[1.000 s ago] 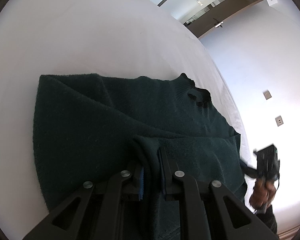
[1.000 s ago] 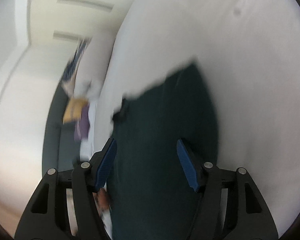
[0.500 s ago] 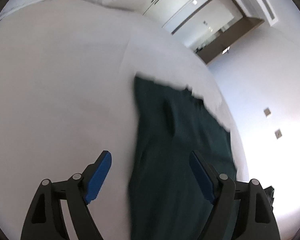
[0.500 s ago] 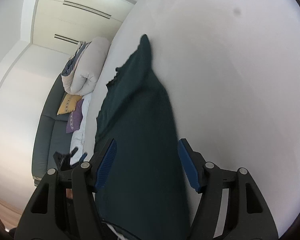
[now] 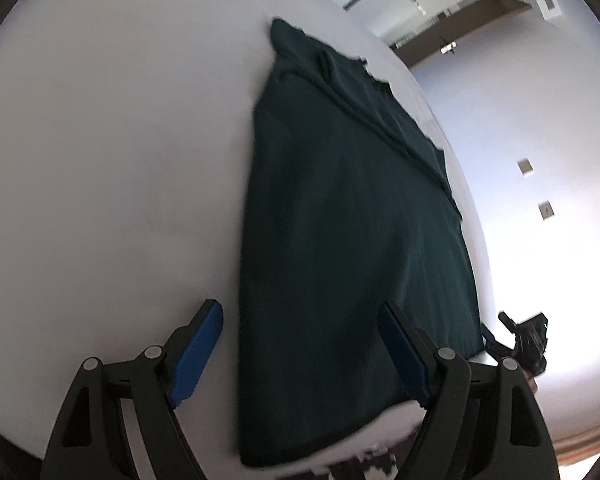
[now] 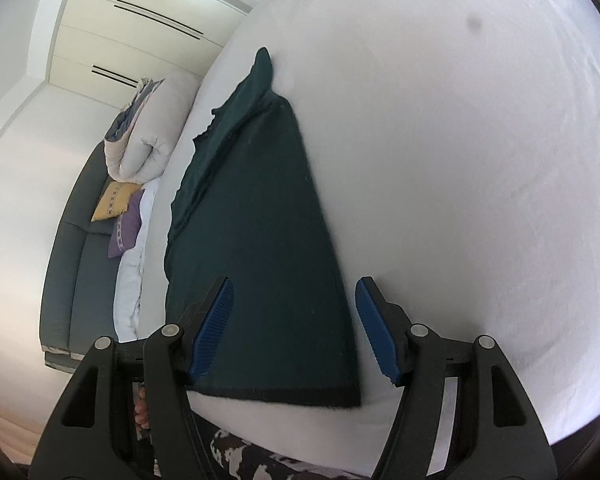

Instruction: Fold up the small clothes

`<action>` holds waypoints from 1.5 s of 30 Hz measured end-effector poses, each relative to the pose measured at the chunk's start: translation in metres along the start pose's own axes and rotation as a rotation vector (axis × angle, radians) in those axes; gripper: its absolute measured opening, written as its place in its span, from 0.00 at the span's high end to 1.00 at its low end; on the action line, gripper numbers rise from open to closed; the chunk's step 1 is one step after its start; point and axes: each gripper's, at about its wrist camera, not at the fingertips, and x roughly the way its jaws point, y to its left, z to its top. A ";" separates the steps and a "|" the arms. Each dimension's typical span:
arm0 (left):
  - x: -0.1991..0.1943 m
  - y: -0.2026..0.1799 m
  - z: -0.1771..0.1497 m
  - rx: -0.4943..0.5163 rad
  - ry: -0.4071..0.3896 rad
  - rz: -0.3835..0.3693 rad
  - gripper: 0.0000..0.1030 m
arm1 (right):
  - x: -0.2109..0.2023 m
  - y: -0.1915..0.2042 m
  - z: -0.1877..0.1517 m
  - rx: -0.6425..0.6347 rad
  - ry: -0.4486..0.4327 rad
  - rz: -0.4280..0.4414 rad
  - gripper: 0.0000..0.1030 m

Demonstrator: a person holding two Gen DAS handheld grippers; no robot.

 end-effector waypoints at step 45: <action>0.006 0.015 -0.017 -0.124 0.087 -0.124 0.95 | 0.007 0.001 -0.006 -0.003 0.209 -0.102 0.91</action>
